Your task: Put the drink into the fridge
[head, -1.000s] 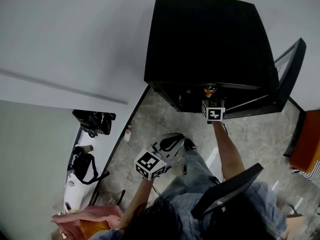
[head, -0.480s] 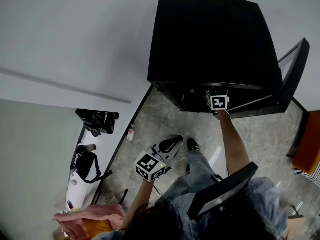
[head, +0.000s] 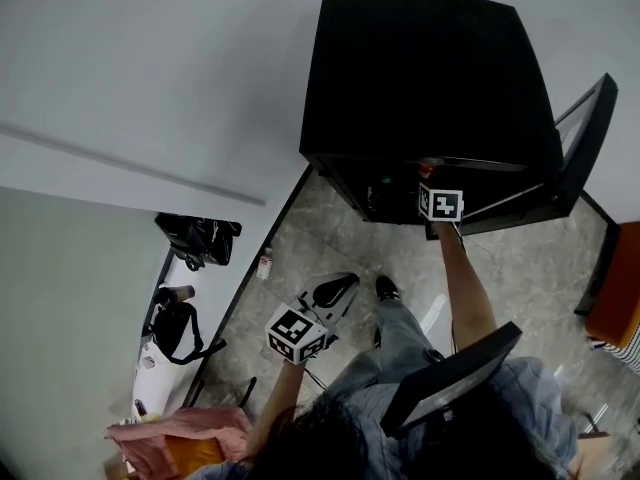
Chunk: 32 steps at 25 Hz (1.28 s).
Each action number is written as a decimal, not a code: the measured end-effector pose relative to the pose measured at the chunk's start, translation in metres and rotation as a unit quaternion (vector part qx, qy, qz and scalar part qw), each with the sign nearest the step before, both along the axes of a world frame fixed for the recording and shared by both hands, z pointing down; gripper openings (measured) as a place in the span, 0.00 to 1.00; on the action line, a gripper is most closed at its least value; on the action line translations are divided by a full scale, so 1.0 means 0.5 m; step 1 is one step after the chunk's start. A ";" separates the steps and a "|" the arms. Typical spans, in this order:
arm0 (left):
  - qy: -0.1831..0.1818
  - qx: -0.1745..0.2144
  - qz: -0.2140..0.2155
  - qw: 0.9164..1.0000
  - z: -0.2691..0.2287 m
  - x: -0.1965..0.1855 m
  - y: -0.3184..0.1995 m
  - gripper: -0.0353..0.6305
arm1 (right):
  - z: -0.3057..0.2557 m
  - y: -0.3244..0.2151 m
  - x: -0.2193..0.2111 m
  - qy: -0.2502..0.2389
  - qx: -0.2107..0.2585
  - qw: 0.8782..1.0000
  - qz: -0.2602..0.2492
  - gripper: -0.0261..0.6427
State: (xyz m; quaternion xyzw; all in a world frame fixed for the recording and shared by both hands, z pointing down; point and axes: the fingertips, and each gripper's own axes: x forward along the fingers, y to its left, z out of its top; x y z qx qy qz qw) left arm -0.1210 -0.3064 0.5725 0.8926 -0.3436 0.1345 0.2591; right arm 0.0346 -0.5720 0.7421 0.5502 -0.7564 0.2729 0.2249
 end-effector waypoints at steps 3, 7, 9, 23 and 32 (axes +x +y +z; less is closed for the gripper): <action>0.000 0.001 -0.002 1.000 0.001 0.001 0.014 0.07 | -0.015 0.037 0.009 -0.020 0.001 1.000 0.013 0.52; 0.003 0.003 0.002 1.000 -0.005 0.014 0.040 0.07 | -0.043 0.088 0.021 -0.015 0.008 1.000 0.000 0.52; 0.006 0.004 0.002 1.000 -0.009 0.018 0.053 0.07 | -0.067 0.120 0.013 -0.030 0.013 0.999 -0.019 0.52; 0.032 0.048 -0.003 0.998 -0.071 0.022 0.139 0.07 | -0.300 0.369 -0.076 -0.139 0.069 0.985 -0.080 0.51; 0.038 0.072 -0.002 0.997 -0.105 0.018 0.198 0.07 | -0.396 0.512 -0.117 -0.169 0.089 0.976 -0.103 0.48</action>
